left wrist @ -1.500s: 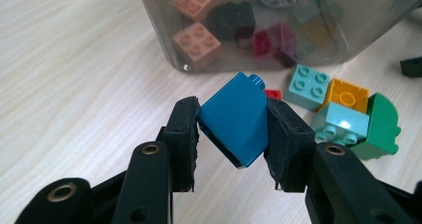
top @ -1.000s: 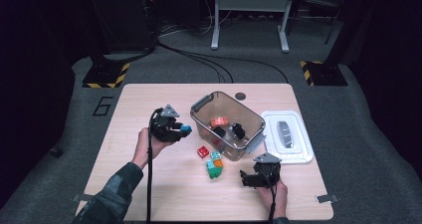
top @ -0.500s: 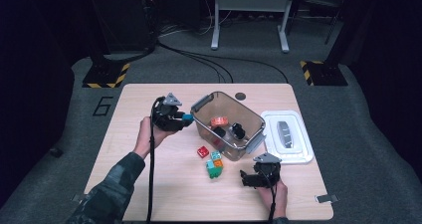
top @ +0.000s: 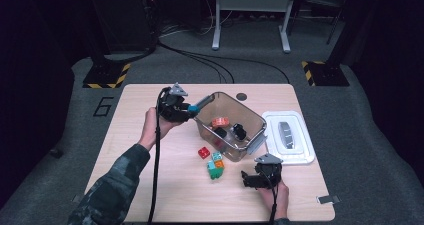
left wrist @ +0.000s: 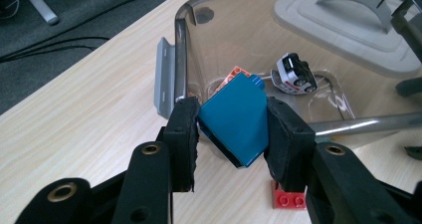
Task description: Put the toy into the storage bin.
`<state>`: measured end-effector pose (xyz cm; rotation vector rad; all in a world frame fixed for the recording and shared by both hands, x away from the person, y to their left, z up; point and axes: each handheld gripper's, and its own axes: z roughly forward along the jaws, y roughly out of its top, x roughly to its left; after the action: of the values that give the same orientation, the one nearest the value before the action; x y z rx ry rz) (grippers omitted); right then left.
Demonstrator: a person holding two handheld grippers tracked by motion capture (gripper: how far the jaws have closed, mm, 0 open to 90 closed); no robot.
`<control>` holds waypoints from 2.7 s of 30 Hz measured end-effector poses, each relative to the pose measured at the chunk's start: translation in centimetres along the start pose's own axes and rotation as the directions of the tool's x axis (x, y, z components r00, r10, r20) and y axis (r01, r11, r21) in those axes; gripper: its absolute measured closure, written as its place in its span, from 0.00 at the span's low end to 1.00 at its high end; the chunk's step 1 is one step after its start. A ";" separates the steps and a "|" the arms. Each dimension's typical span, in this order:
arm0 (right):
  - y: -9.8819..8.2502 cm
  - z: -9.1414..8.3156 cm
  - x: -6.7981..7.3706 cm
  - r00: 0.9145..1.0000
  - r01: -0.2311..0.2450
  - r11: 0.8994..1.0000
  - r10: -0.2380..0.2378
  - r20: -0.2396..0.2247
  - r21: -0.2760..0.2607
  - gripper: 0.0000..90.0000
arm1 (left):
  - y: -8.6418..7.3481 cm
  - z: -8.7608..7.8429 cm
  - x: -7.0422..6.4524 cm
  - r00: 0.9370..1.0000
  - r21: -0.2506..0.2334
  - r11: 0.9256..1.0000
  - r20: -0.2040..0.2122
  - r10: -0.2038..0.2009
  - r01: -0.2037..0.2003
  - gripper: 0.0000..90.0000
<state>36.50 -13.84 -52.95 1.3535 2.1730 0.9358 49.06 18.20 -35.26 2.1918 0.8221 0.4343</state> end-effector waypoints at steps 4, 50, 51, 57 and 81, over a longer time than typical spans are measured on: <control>0.0 0.0 0.0 1.000 0.001 1.000 -0.001 0.000 0.000 0.05 | 0.8 0.4 -0.1 1.000 0.003 1.000 0.001 0.006 -0.006 0.66; 0.0 0.0 0.0 1.000 0.000 1.000 0.000 0.001 0.000 0.05 | -0.6 1.1 -2.3 0.998 0.066 0.997 0.058 0.025 -0.029 0.22; 0.0 0.0 0.0 1.000 -0.001 1.000 0.001 0.000 0.000 0.05 | -1.1 0.7 -2.4 0.998 0.058 0.998 0.051 0.019 -0.022 0.21; 0.0 0.0 0.0 1.000 -0.001 1.000 0.001 0.003 0.000 0.05 | -3.6 0.4 -2.6 0.999 0.050 0.999 0.051 -0.005 0.002 0.17; 0.0 0.0 0.0 1.000 0.000 1.000 0.000 0.004 -0.001 0.05 | -11.1 9.1 -6.0 0.995 0.093 0.994 0.080 -0.057 0.050 0.36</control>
<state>36.50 -13.85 -52.95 1.3544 2.1687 0.9332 44.72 15.09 -49.89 2.2495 0.8681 0.2826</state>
